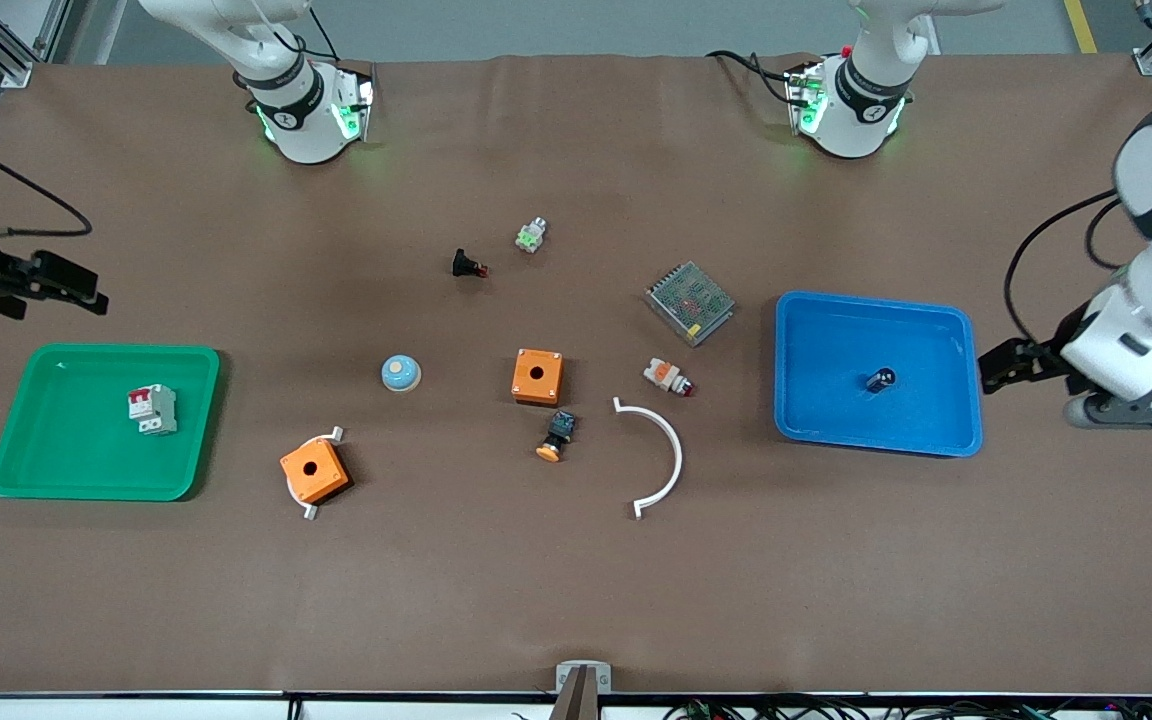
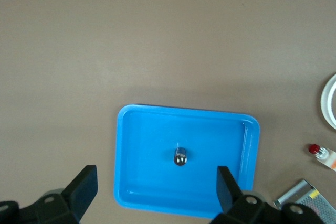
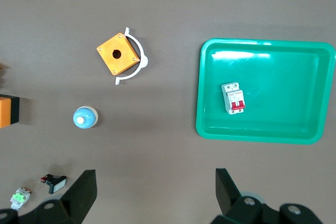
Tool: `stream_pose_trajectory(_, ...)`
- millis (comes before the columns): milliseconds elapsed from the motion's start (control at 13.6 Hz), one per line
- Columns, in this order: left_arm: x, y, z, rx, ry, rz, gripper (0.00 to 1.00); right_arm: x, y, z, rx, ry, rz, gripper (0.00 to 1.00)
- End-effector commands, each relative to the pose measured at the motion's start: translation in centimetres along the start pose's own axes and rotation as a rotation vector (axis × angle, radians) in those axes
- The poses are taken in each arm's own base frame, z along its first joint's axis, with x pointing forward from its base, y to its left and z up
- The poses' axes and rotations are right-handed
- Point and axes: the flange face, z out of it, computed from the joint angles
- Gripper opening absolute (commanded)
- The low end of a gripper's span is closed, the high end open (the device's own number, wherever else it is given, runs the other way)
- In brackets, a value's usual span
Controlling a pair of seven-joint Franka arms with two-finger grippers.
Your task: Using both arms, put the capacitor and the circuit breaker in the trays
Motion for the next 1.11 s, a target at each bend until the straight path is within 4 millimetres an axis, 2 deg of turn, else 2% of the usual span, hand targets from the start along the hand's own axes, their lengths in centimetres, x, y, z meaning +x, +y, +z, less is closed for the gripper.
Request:
stream_pose_trajectory(0, -0.1, 0.0, -4.5, 0.008, -0.007, 0.037, 1.00, -2.8, 0.0, -1.0, -0.011, 0.014, 0.020, 1.00)
stream_pose_trajectory(74, -0.4, 0.2, -4.9, 0.009, -0.022, 0.058, 1.00, -3.0, 0.0, -1.2, -0.010, 0.015, 0.020, 1.00)
stream_pose_trajectory(221, -1.8, 0.1, -8.2, 0.007, 0.022, 0.059, 1.00, -3.1, 0.1, -1.3, -0.010, 0.014, 0.024, 1.00)
stream_pose_trajectory(369, -2.2, 0.3, -9.5, 0.004, 0.044, 0.064, 1.00, -3.1, 0.0, -1.3, -0.010, 0.012, 0.024, 1.00)
stream_pose_trajectory(443, -2.6, 0.2, -10.5, 0.007, 0.062, 0.065, 1.00, -3.1, 0.0, -1.3, -0.010, 0.012, 0.024, 1.00)
stream_pose_trajectory(516, -3.7, 0.3, -12.7, 0.005, 0.097, 0.063, 1.00, -3.1, -0.1, -1.2, -0.010, 0.011, 0.023, 1.00)
stream_pose_trajectory(590, -4.3, 0.6, -13.3, -0.002, 0.105, 0.068, 1.00, -3.0, -0.1, -1.1, -0.010, 0.011, 0.023, 1.00)
stream_pose_trajectory(811, -4.9, 1.0, -13.3, -0.036, 0.102, 0.075, 1.00, -2.9, -0.3, -0.9, -0.010, 0.008, 0.020, 1.00)
stream_pose_trajectory(1033, -5.8, 1.2, -12.4, -0.035, 0.148, 0.080, 1.00, -2.8, -0.4, -0.8, -0.010, 0.004, 0.020, 1.00)
